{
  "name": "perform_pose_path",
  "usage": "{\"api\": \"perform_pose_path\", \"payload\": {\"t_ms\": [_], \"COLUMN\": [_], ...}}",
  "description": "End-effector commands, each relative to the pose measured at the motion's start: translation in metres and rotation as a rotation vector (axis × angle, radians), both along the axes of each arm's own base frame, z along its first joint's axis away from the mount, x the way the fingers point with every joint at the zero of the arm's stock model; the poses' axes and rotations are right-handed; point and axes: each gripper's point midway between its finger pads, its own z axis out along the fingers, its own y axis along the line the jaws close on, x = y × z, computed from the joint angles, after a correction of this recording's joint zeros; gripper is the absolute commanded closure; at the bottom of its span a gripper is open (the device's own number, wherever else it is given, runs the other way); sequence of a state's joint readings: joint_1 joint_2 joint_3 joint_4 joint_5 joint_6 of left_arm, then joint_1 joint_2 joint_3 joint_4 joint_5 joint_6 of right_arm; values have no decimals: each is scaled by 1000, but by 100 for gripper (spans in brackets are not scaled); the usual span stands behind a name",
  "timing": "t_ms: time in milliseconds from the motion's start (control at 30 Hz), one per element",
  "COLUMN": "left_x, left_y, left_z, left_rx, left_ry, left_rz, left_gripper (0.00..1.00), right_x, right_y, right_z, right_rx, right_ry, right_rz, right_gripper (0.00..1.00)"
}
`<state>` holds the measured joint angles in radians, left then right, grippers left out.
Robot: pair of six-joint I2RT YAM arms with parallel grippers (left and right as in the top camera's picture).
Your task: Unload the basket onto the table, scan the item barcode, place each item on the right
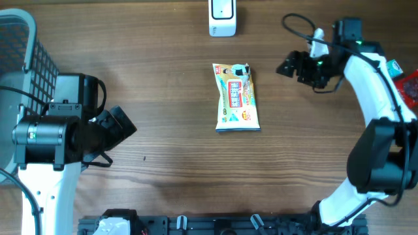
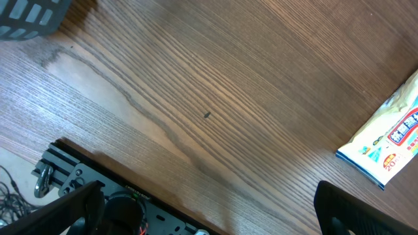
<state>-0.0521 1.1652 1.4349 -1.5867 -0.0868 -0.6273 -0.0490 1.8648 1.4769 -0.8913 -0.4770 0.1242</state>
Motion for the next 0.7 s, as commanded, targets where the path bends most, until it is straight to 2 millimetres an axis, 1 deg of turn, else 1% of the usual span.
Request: {"api": "perform_pose_path", "payload": {"t_ms": [0, 33, 100, 167, 233, 267, 333, 400, 433, 500, 567, 633, 667], "left_x": [0, 0, 0, 0, 0, 0, 0, 0, 0, 0, 0, 0, 0], "left_y": [1, 1, 1, 1, 1, 1, 1, 1, 1, 1, 1, 1, 1], "left_z": [0, 0, 0, 0, 0, 0, 0, 0, 0, 0, 0, 0, 0], "left_rx": [-4, -4, -4, -4, -4, -4, -4, -4, -4, -4, -4, -4, -4], "left_ry": [-1, -1, -1, -1, -1, -1, -1, -1, -1, -1, -1, -1, -1], "left_rz": [17, 17, 17, 17, 17, 17, 17, 17, 17, 17, 17, 17, 17], "left_gripper": [0, 0, 0, 0, 0, 0, 0, 0, 0, 0, 0, 0, 0], "right_x": [-8, -15, -18, -19, -19, -21, -24, -26, -27, -30, -37, -42, -42], "right_y": [31, 59, 79, 93, 105, 122, 144, 162, 170, 178, 189, 193, 192], "right_z": [-4, -6, -9, -12, -11, -8, -4, -3, -6, -14, -35, -49, -53], "right_rx": [-136, -142, -233, -393, -520, -583, -642, -707, -740, -807, -877, -935, -965], "right_ry": [-18, -19, -50, -99, -148, -202, -270, -332, -355, -380, -380, -380, -386], "right_rz": [106, 176, 232, 266, 257, 282, 294, 285, 292, 296, 338, 354, 341], "right_gripper": [11, 13, 13, 11, 9, 6, 5, 2, 1, 1, 0, 0, 0]}}
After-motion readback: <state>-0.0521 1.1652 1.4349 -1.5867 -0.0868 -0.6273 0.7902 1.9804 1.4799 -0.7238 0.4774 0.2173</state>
